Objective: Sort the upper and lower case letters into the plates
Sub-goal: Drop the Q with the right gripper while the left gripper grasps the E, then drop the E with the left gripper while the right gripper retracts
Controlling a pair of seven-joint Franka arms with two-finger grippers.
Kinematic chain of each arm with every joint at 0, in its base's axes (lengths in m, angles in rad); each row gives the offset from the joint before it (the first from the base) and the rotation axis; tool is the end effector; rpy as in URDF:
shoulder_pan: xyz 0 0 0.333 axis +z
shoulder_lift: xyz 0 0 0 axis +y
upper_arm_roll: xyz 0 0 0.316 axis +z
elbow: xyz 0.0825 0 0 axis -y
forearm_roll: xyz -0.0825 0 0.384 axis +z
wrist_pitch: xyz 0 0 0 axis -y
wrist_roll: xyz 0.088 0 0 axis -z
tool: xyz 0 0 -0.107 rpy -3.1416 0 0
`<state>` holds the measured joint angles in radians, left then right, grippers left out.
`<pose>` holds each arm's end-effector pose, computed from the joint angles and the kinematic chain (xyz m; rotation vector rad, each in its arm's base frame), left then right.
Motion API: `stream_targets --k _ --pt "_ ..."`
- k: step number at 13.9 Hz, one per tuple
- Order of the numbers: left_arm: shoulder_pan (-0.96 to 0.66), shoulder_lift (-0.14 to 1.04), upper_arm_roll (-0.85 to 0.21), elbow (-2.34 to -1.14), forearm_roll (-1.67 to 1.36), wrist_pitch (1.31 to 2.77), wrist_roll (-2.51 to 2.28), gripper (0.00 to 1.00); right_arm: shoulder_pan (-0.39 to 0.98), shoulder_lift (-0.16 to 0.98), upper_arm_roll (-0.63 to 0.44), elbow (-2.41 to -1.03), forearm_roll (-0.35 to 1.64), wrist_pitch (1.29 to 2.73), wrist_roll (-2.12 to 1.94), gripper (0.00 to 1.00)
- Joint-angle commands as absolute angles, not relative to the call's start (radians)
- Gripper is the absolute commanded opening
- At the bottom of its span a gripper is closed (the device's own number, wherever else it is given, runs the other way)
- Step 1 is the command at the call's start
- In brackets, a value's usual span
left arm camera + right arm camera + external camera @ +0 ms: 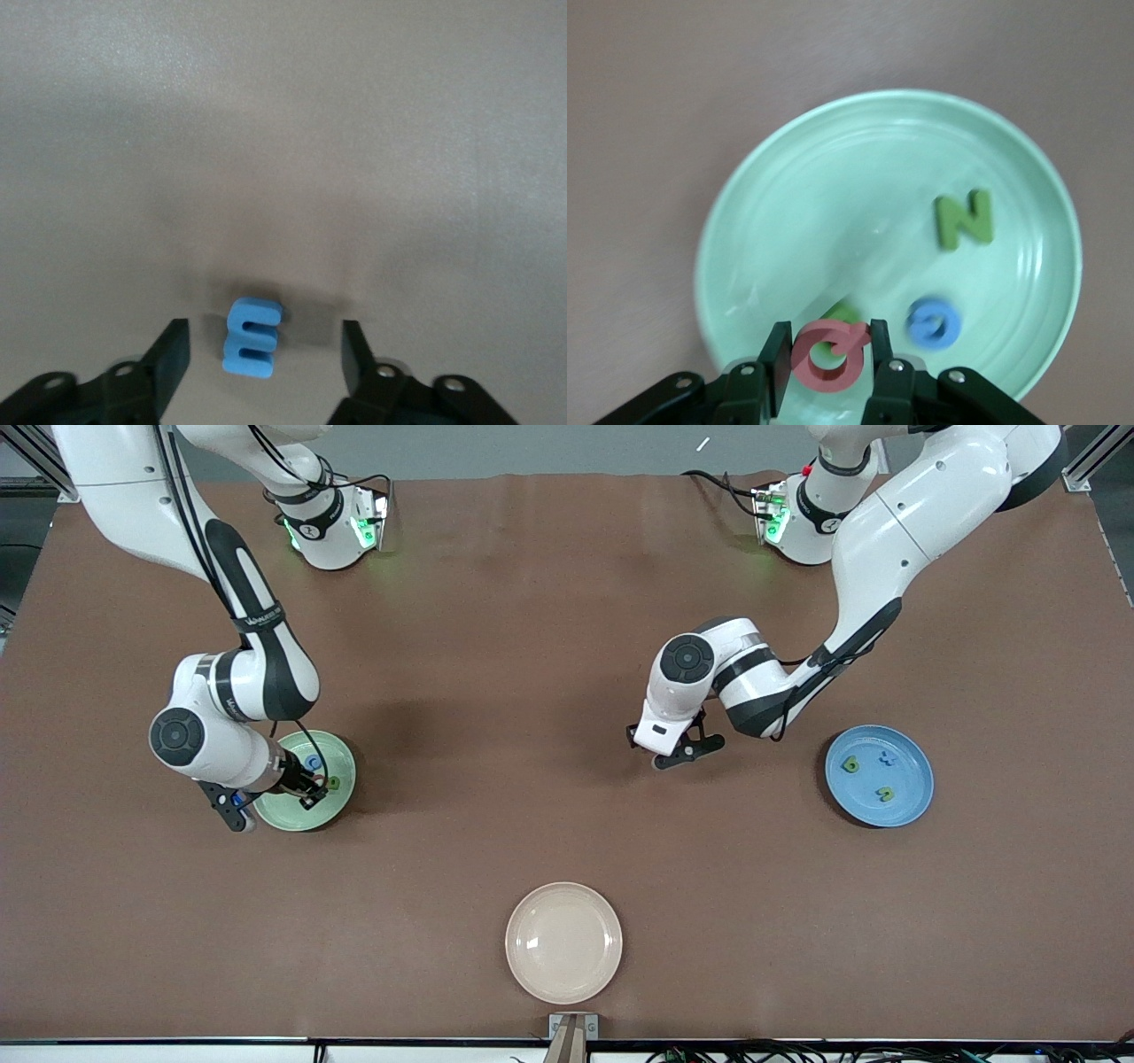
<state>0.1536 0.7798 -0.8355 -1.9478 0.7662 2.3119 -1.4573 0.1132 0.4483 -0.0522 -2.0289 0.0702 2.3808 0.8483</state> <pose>0.4825 -0.3606 0.1801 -3.0729 -0.5245 0.0719 0.5892 0.0371 0.2159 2.8483 -1.2658 -0.1493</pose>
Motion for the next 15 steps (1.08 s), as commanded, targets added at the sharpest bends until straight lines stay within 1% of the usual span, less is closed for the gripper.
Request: stream_targets --k 1,4,6,10,12,13,14,15 --pt "0.147 0.781 -0.824 -1.954 0.769 2.336 -1.465 0.69 0.055 0.411 -0.034 -2.105 0.054 2.446 0.784 0.00" --pt "0.147 0.782 -0.824 -1.954 0.769 2.336 -1.465 0.61 0.044 0.416 -0.032 -2.112 0.054 2.485 0.775 0.00" --pt "0.149 0.787 -0.824 -1.954 0.769 2.336 -1.465 0.51 0.051 0.419 -0.031 -2.111 0.055 2.494 0.776 0.01" --pt "0.147 0.787 -0.824 -1.954 0.769 2.336 -1.466 0.27 0.052 0.451 -0.031 -2.106 0.058 2.528 0.781 0.02" --pt "0.147 0.787 -0.824 -1.954 0.769 2.336 -1.465 0.19 0.052 0.456 -0.031 -2.103 0.058 2.530 0.782 0.03" --pt "0.150 0.781 -0.824 -1.953 0.769 2.335 -1.454 0.17 0.054 0.456 -0.031 -2.102 0.058 2.530 0.784 0.07" --pt "0.156 0.775 -0.824 -1.951 0.769 2.335 -1.451 0.15 0.055 0.457 -0.031 -2.099 0.060 2.528 0.784 0.17" --pt "0.166 0.769 -0.827 -1.947 0.769 2.333 -1.450 0.12 0.058 0.457 -0.031 -2.094 0.058 2.519 0.784 0.61"
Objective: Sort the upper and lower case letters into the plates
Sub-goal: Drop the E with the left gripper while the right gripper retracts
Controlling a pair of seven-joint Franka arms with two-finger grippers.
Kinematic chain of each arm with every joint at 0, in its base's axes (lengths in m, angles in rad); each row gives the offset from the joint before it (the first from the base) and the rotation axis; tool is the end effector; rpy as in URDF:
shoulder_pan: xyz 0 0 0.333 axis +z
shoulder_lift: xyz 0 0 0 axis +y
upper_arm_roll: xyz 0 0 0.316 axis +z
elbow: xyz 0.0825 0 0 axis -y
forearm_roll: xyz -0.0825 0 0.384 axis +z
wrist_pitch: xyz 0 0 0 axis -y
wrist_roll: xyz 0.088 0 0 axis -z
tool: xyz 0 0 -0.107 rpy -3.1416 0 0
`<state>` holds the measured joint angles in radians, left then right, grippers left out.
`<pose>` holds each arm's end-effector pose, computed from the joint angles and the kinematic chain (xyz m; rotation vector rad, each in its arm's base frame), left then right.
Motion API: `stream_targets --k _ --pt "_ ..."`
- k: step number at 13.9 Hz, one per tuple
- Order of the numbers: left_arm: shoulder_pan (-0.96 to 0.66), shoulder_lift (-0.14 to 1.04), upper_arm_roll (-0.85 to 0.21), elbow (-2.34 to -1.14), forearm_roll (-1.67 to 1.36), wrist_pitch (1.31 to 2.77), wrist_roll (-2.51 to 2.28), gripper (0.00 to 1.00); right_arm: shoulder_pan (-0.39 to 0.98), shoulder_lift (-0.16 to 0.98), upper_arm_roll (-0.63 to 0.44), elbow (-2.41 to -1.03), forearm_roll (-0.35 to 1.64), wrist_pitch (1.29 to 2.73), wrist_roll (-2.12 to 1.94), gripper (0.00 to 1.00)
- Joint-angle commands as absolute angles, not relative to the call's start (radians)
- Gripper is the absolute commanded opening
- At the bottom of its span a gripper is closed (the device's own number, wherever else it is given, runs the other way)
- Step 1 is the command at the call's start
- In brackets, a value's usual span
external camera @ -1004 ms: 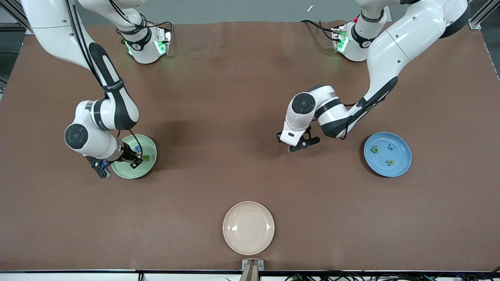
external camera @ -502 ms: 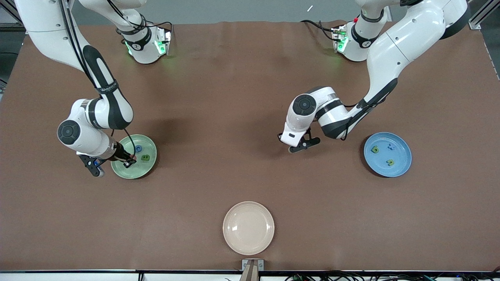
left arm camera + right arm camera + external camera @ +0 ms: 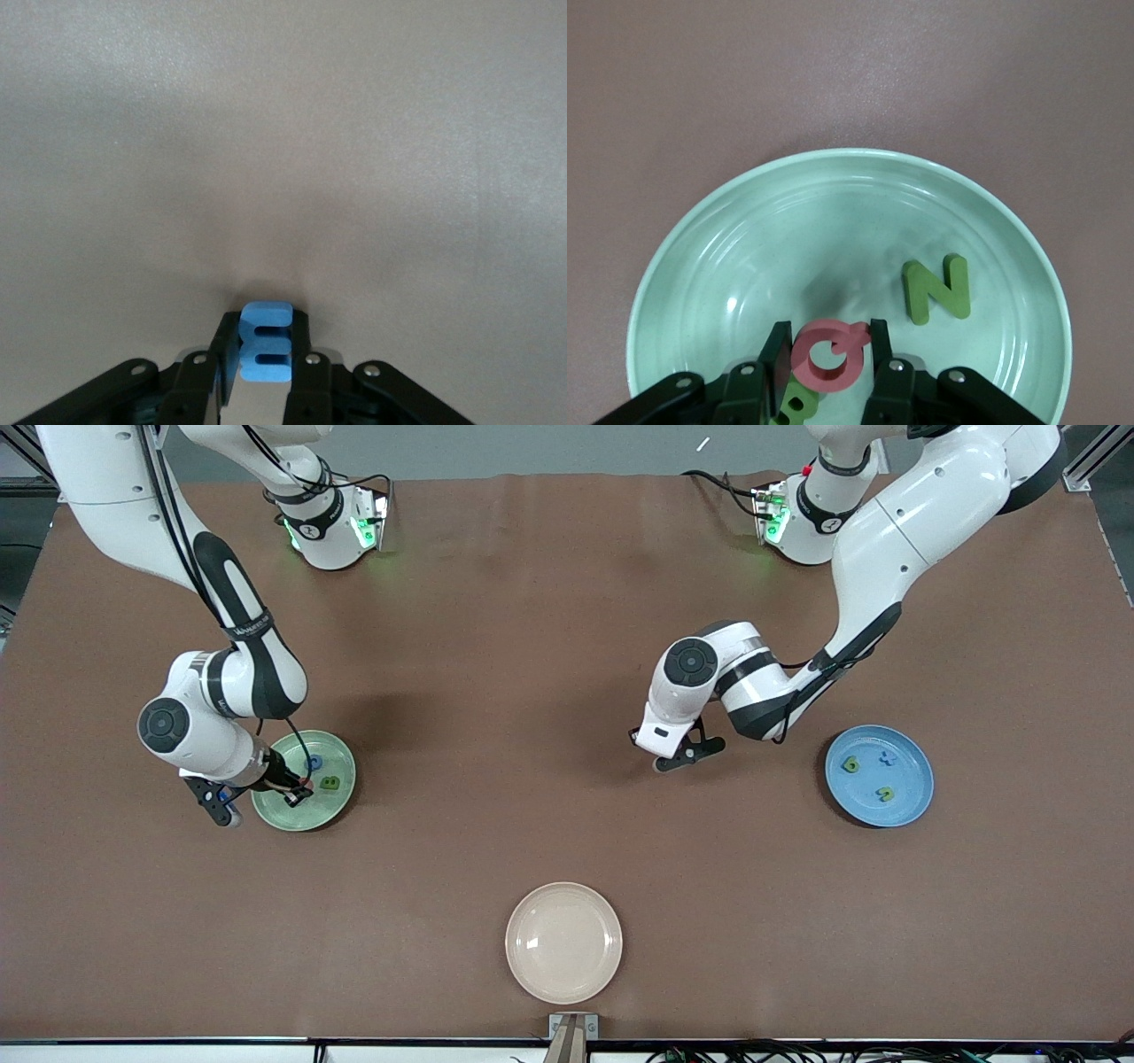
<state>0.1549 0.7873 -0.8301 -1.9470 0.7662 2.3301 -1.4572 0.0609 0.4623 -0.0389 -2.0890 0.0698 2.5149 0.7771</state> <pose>0.4844 -0.3595 0.1771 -3.0851 -0.5358 0.0751 0.5810 0.0122 0.1960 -2.8814 1.2329 0.0652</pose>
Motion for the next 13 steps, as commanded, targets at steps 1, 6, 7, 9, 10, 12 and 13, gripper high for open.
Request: stream_targets --k 1,6,7,9,10,12,13 --pt "0.170 0.750 -0.830 -1.944 0.765 2.326 -1.434 0.12 0.058 0.457 -0.031 -2.092 0.060 2.516 0.785 1.00" --pt "0.337 0.719 -0.931 -1.947 0.756 2.249 -1.277 0.12 0.058 0.428 -0.031 -2.036 0.057 2.348 0.769 1.00" --pt "0.398 0.718 -0.969 -1.950 0.756 2.211 -1.212 0.12 0.058 0.422 -0.029 -2.014 0.055 2.295 0.743 1.00" --pt "0.532 0.719 -1.056 -1.959 0.756 2.125 -1.090 0.12 0.057 0.378 -0.028 -2.011 0.055 2.219 0.630 1.00" --pt "0.596 0.718 -1.089 -1.982 0.756 2.112 -1.030 0.12 0.052 0.355 -0.029 -2.011 0.055 2.176 0.565 1.00" --pt "0.719 0.718 -1.130 -2.026 0.768 2.108 -0.938 0.12 0.049 0.302 -0.031 -2.011 0.054 2.094 0.419 1.00" --pt "0.780 0.718 -1.144 -2.049 0.772 2.108 -0.881 0.12 0.049 0.278 -0.032 -2.006 0.052 2.048 0.358 1.00"
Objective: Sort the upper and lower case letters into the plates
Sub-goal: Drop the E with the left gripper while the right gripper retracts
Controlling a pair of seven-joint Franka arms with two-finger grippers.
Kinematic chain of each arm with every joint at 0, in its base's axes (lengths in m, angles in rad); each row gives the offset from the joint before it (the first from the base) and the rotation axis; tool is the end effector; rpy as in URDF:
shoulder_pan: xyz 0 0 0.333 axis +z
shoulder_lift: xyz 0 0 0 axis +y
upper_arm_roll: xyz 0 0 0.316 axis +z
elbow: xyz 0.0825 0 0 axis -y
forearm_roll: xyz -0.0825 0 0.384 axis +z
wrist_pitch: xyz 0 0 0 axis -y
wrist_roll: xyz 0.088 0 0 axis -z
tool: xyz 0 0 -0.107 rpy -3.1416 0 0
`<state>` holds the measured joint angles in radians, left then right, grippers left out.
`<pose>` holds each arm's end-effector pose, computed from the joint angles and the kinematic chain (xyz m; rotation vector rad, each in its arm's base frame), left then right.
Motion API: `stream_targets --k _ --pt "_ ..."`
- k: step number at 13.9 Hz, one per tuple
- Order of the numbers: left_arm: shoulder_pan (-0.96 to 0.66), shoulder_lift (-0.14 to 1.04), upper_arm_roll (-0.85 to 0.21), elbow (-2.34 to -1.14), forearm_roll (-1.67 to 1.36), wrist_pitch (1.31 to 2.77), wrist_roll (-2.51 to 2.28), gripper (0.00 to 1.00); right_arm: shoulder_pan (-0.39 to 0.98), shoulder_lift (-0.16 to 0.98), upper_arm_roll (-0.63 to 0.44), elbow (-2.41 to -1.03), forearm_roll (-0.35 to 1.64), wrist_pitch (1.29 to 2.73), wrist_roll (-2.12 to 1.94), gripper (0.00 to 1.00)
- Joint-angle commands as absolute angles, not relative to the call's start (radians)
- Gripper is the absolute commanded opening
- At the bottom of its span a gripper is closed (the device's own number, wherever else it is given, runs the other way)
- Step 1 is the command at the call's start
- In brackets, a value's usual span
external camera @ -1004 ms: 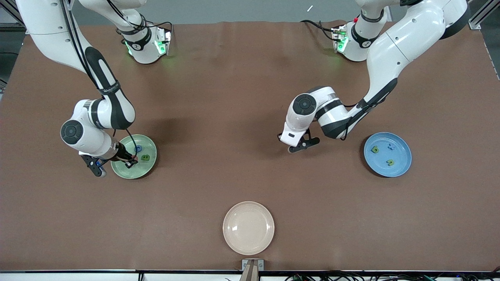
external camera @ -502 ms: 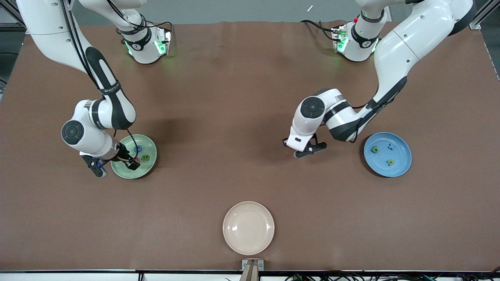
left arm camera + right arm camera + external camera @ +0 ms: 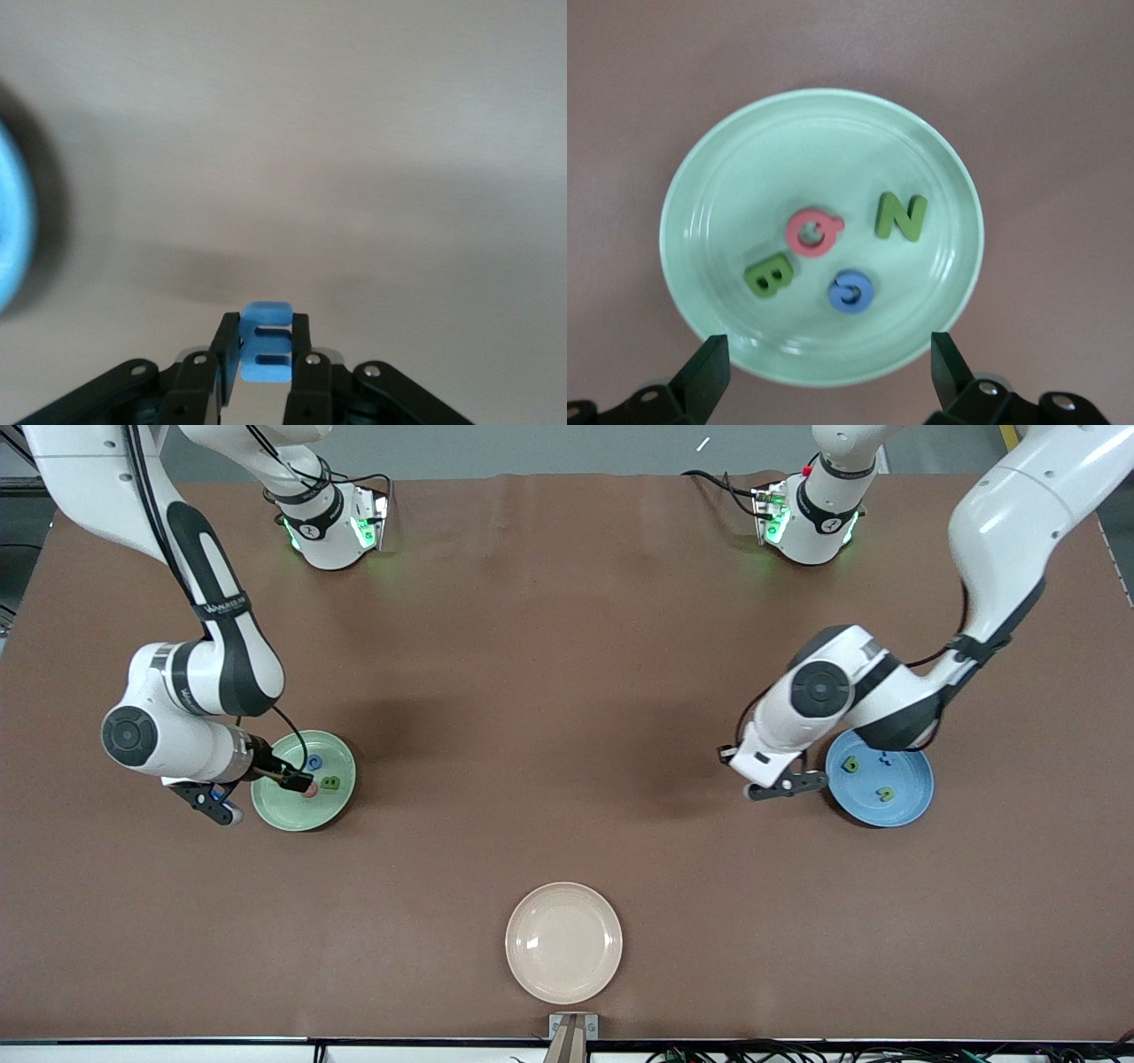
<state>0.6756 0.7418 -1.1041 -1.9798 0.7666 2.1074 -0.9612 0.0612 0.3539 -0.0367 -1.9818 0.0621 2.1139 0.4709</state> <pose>0.5588 -0.1900 0.2540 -3.1050 -0.2209 0.1314 0.5832 0.0177 0.2709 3.0130 -0.7430 -0.3482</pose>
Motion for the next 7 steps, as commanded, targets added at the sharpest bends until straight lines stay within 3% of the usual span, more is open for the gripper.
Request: stream_targets --k 1,5,7 --pt "0.829 0.718 -1.149 -2.071 0.793 2.109 -0.832 0.12 0.051 0.258 -0.032 -1.985 0.052 1.986 0.316 1.00" --pt "1.015 0.718 -1.178 -2.120 0.862 2.109 -0.654 0.12 0.055 0.258 -0.029 -1.795 -0.047 1.636 0.227 1.00" --pt "1.078 0.726 -1.178 -2.129 0.905 2.111 -0.574 0.12 0.049 0.256 -0.031 -1.735 -0.048 1.563 0.126 1.00"
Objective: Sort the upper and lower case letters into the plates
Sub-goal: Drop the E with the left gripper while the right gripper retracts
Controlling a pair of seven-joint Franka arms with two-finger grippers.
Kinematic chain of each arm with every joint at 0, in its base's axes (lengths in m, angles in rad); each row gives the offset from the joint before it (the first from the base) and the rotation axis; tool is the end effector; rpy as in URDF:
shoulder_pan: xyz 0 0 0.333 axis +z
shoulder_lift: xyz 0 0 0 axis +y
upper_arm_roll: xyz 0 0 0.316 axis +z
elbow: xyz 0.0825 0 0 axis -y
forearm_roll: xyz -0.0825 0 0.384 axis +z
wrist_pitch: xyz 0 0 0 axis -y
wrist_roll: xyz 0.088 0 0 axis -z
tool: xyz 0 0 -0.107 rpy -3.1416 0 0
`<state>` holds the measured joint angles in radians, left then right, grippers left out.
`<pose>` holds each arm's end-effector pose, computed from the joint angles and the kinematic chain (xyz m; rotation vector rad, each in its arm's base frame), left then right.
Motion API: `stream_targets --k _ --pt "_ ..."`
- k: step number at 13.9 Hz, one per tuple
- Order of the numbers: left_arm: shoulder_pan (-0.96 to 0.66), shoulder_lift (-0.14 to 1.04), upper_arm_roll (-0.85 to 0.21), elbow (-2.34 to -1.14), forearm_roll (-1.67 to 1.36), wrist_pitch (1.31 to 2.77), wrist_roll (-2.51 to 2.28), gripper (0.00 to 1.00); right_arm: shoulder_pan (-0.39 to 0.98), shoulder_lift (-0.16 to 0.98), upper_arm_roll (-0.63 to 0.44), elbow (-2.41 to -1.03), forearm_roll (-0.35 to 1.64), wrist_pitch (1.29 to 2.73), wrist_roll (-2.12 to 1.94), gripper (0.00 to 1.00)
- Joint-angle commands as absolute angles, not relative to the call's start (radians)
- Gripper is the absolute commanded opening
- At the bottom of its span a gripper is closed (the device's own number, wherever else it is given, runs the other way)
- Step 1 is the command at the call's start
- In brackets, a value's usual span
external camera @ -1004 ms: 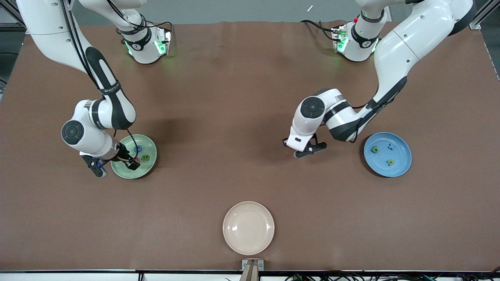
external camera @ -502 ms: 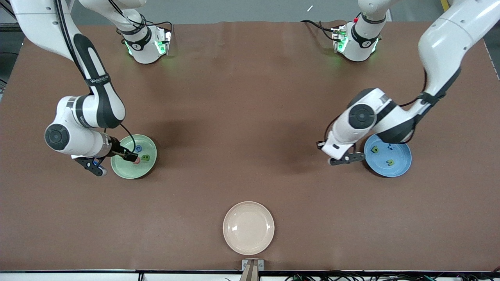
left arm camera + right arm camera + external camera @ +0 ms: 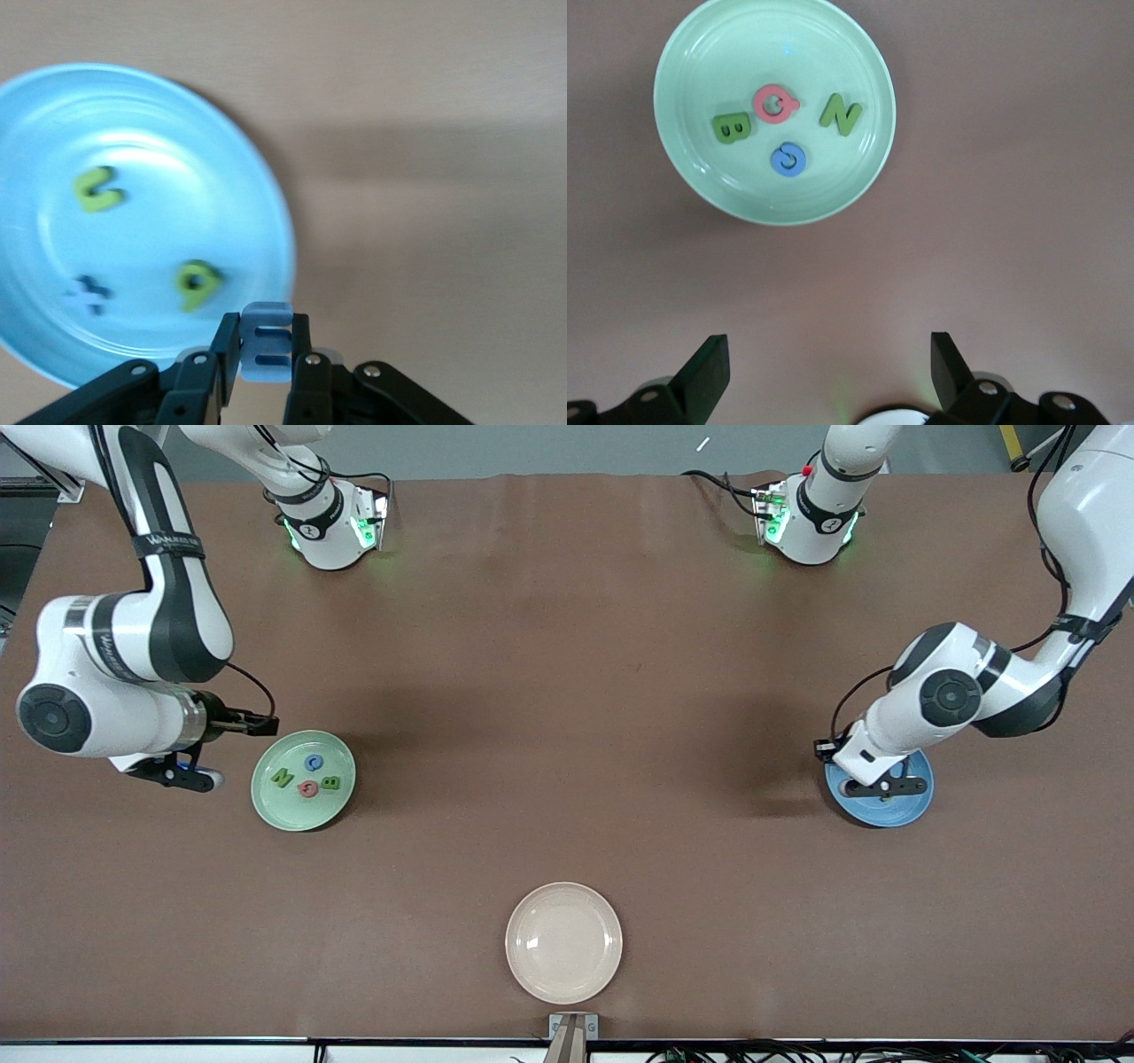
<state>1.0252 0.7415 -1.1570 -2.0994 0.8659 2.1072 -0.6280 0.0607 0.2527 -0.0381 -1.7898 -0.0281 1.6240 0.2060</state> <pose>0.5536 -0.0358 0.2356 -3.0853 0.0155 0.1618 0.5753 0.0113 0.3840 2.9815 -0.2642 -0.6249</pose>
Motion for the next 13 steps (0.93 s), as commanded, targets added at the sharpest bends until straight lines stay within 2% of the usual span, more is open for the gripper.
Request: stream_targets --k 1,6,13 --pt "1.106 0.727 -1.175 -2.135 0.931 2.114 -0.546 0.12 0.041 0.256 -0.032 -1.703 -0.049 1.533 0.083 1.00" --pt "1.155 0.745 -1.131 -2.177 1.029 2.172 -0.505 0.12 -0.020 0.262 -0.032 -1.534 -0.043 1.413 0.002 1.00" --pt "1.141 0.765 -1.109 -2.181 1.040 2.183 -0.506 0.12 -0.040 0.285 -0.031 -1.399 -0.029 1.388 -0.017 1.00"
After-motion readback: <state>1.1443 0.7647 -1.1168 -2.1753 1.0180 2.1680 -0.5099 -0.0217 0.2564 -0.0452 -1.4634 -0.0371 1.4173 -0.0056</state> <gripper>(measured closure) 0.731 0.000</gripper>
